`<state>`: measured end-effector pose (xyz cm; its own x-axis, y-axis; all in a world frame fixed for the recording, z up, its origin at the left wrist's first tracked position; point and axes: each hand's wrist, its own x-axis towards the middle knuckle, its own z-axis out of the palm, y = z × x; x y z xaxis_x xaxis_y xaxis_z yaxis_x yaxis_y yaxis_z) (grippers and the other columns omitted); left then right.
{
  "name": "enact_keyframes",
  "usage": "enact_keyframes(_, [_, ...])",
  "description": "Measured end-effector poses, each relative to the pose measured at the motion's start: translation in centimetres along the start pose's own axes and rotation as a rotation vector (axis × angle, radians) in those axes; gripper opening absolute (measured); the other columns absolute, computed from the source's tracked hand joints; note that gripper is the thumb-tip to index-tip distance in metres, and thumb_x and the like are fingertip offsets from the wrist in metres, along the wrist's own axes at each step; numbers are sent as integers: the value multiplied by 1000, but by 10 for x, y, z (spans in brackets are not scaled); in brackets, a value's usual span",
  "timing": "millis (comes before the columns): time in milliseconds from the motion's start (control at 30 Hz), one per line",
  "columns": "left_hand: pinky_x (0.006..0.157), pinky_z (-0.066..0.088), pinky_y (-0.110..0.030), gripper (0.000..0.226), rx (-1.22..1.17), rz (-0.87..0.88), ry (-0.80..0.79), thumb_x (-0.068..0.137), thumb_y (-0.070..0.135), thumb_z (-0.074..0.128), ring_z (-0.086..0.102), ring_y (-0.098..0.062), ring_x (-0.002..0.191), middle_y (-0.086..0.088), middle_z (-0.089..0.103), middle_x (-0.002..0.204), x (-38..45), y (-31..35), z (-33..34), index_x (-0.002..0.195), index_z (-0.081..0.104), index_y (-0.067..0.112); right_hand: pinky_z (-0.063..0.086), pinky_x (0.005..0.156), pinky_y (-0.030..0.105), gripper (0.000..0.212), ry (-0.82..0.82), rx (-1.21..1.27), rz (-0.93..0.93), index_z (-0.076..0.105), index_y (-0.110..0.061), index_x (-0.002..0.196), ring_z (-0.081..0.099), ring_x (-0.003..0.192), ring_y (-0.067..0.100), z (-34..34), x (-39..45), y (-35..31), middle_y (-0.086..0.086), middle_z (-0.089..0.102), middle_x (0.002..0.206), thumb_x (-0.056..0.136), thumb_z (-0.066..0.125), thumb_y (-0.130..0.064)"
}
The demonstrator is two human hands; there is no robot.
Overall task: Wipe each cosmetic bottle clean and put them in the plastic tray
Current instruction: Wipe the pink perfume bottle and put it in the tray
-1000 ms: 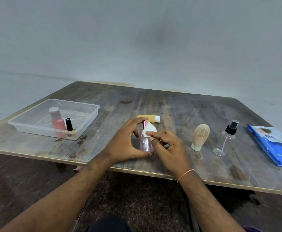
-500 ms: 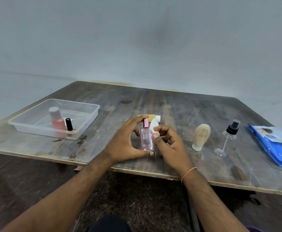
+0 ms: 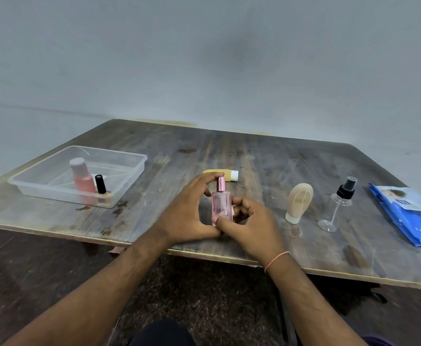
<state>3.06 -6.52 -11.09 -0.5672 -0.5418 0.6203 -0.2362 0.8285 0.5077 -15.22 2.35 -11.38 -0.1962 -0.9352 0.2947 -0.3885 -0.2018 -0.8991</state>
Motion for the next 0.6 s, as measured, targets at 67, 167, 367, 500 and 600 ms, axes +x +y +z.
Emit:
enact_keyframes(67, [102,45,-16,111,23,-11,-2,65,22,101,52,3,124,35,40,150,0,-3,2,157,40,35,62,76,37,41,68,-143,-45,76,-35,112,74,75,11,0,-5,-1,-10,80,84,75,94,-44])
enact_keyframes(167, [97,54,-27,110,31,-52,21,65,29,98,56,-9,120,26,45,148,-2,-6,3,157,38,39,61,77,35,52,114,-216,-141,74,-37,121,73,81,6,-1,-7,-1,-14,78,90,75,90,-56])
enact_keyframes(367, [99,57,-36,101,32,-63,50,68,41,86,59,-11,120,15,49,145,-3,-6,4,159,41,29,52,91,18,59,56,-240,-318,63,-37,147,65,108,7,-1,-4,-1,-23,61,124,91,82,-44])
enact_keyframes(500, [98,58,-39,100,26,-83,79,69,40,88,60,-12,120,14,51,142,-4,-6,3,157,43,27,51,84,20,35,62,-168,-388,79,-27,127,62,114,15,0,-3,1,-15,57,122,93,84,-29])
enact_keyframes(600, [97,57,-36,102,32,-80,76,69,43,88,59,-9,119,16,51,140,-3,-2,2,158,42,28,47,76,16,7,76,-122,-406,85,-21,97,65,98,14,0,-5,0,-7,61,106,90,86,-18])
